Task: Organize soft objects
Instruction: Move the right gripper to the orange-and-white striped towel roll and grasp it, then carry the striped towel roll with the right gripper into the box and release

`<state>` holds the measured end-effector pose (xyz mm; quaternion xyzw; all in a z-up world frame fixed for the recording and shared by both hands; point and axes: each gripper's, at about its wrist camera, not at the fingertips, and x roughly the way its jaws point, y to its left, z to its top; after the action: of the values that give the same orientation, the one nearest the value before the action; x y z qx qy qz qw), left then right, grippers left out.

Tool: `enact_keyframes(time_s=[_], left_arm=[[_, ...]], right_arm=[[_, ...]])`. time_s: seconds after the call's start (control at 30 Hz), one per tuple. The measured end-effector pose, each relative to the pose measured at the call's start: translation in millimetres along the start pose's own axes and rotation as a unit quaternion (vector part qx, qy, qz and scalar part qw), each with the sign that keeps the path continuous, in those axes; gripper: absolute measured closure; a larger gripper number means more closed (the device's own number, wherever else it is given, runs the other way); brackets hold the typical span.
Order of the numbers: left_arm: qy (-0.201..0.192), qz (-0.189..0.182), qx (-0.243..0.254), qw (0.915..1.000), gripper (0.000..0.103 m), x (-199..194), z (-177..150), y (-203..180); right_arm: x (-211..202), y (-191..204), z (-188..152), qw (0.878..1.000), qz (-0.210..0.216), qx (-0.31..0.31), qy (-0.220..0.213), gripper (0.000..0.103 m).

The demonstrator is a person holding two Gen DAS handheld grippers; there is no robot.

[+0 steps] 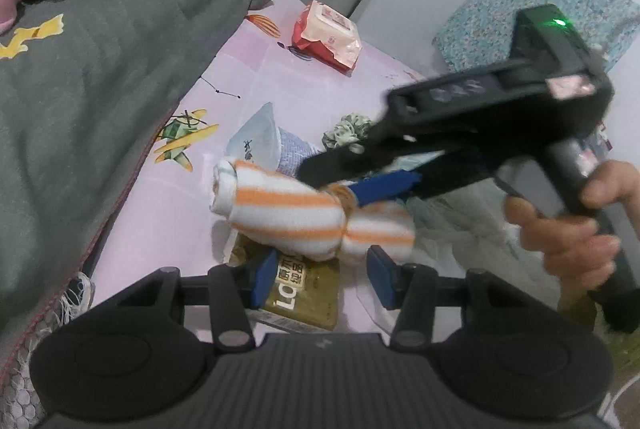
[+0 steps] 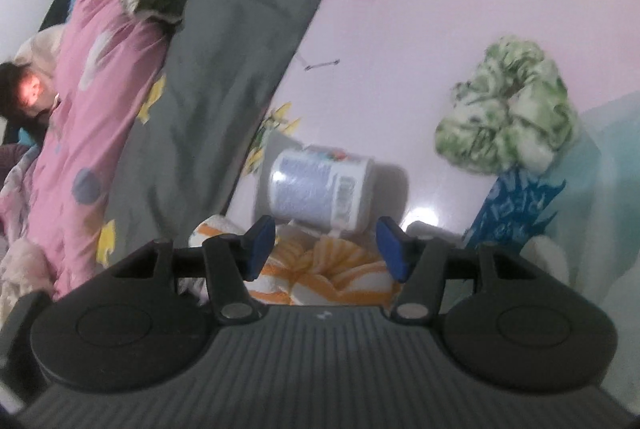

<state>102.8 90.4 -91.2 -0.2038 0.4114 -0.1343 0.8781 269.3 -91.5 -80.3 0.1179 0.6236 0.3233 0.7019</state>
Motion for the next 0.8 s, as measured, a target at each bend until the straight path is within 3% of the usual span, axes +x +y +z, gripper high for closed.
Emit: enact_keyframes(time_s=[0.3, 0.47, 0.8], left_arm=[[0.010, -0.012, 0.008, 0.9999, 0.052, -6, -4, 5], [0.016, -0.006, 0.006, 0.9998, 0.048, -15, -4, 6], [0.039, -0.004, 0.030, 0.9988, 0.045, -14, -9, -12]], right_arm=[[-19, 13, -35, 0.999, -0.006, -0.034, 0.013, 0.045], [-17, 8, -46, 0.999, 0.017, -0.025, 0.030, 0.044], [-8, 7, -54, 1.000, 0.021, -0.006, -0.013, 0.049]])
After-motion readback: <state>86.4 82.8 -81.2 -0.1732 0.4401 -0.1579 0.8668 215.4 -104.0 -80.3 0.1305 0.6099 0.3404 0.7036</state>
